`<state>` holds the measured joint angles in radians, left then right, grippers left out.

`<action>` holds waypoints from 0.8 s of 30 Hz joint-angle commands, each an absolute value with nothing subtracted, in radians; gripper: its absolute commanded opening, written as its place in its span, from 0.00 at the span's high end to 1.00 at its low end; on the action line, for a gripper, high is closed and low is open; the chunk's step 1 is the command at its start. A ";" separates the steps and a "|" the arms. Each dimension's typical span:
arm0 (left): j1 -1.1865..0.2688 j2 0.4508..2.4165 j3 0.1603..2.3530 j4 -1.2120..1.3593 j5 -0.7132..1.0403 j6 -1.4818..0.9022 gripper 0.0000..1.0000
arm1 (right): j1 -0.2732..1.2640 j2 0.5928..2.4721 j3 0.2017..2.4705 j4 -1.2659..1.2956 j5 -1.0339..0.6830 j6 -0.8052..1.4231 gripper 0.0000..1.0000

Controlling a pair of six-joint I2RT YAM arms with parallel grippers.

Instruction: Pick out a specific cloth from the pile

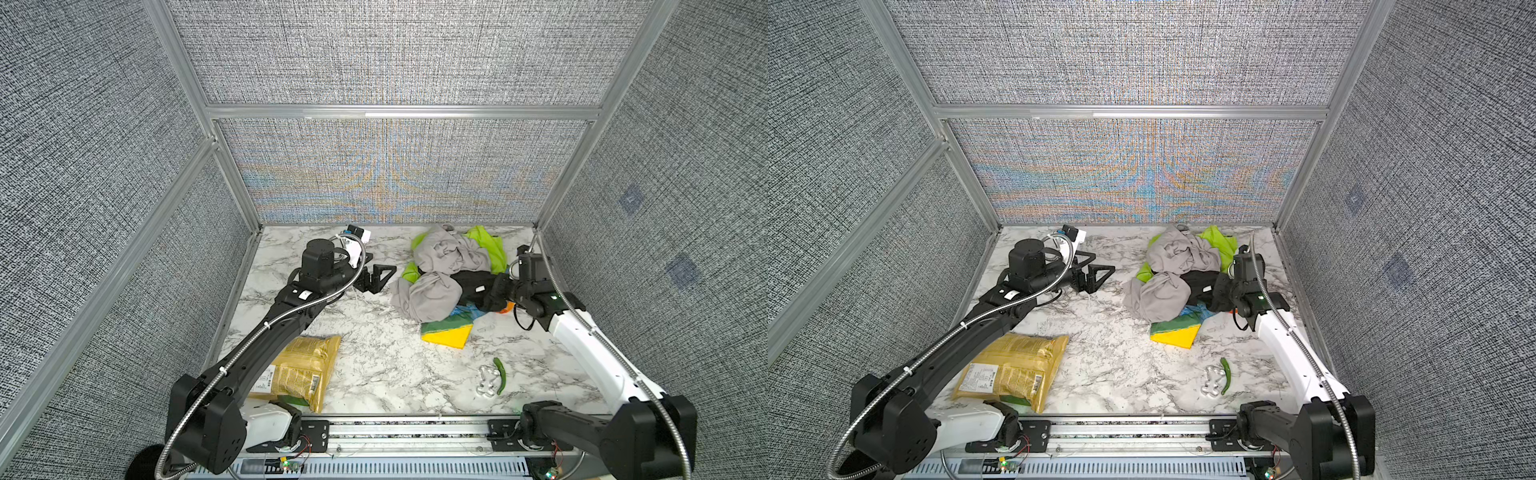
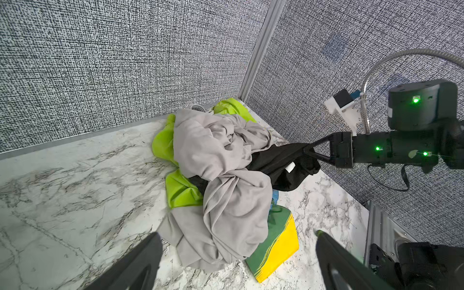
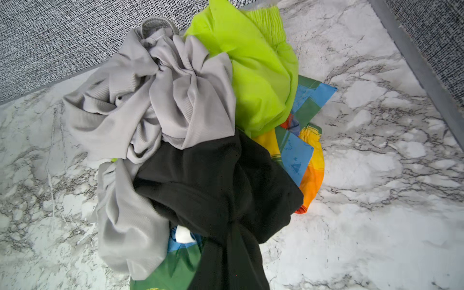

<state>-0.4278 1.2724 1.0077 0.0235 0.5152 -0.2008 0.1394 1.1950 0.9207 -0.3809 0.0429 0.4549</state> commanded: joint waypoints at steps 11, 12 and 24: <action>-0.431 1.267 1.014 0.028 0.506 -0.184 0.01 | 0.140 1.111 1.059 -0.432 0.064 0.452 0.99; -0.431 1.266 1.014 0.027 0.506 -0.184 0.01 | 0.140 1.105 1.065 -0.432 0.067 0.454 0.99; -0.436 1.270 1.015 0.025 0.502 -0.181 0.01 | 0.140 1.029 1.071 -0.394 0.161 0.479 0.99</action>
